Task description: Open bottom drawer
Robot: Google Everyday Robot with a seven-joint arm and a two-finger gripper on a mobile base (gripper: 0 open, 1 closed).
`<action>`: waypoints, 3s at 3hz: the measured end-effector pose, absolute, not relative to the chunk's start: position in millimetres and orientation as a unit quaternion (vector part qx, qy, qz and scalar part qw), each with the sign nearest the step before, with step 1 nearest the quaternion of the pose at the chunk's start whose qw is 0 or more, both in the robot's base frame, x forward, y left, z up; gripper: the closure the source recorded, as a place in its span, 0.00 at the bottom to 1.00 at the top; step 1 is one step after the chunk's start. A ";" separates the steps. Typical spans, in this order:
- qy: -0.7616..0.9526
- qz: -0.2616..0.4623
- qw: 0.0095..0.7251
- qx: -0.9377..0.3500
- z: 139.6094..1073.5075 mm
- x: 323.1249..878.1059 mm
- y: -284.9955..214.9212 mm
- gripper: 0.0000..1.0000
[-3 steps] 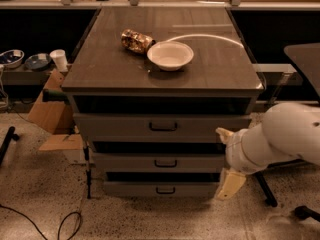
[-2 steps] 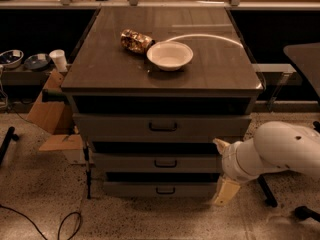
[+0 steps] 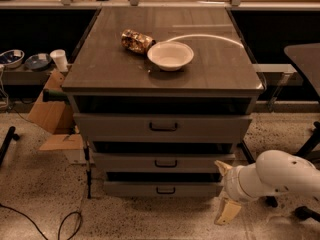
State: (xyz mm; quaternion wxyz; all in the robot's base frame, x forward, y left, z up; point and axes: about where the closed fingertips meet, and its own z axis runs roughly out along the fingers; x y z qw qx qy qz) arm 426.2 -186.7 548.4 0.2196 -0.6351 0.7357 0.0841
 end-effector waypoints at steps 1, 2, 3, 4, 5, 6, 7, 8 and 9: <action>0.736 0.084 0.220 -0.635 548.4 426.1 -186.7 0.00; 0.741 0.083 0.208 -0.633 541.9 419.2 -186.7 0.00; 0.731 0.098 0.203 -0.644 506.6 407.3 -158.5 0.00; 0.719 0.115 0.218 -0.650 463.2 400.1 -121.8 0.00; 0.712 0.131 0.240 -0.647 418.8 405.3 -87.6 0.00; 0.710 0.159 0.265 -0.633 371.6 420.9 -54.7 0.00; 0.715 0.185 0.277 -0.615 320.7 443.9 -23.0 0.00; 0.722 0.200 0.285 -0.598 277.1 467.0 3.9 0.00; 0.742 0.205 0.278 -0.574 233.4 491.0 14.6 0.00</action>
Offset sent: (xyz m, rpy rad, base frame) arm -0.0206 -0.0019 -0.0190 -0.0505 0.0528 -0.0265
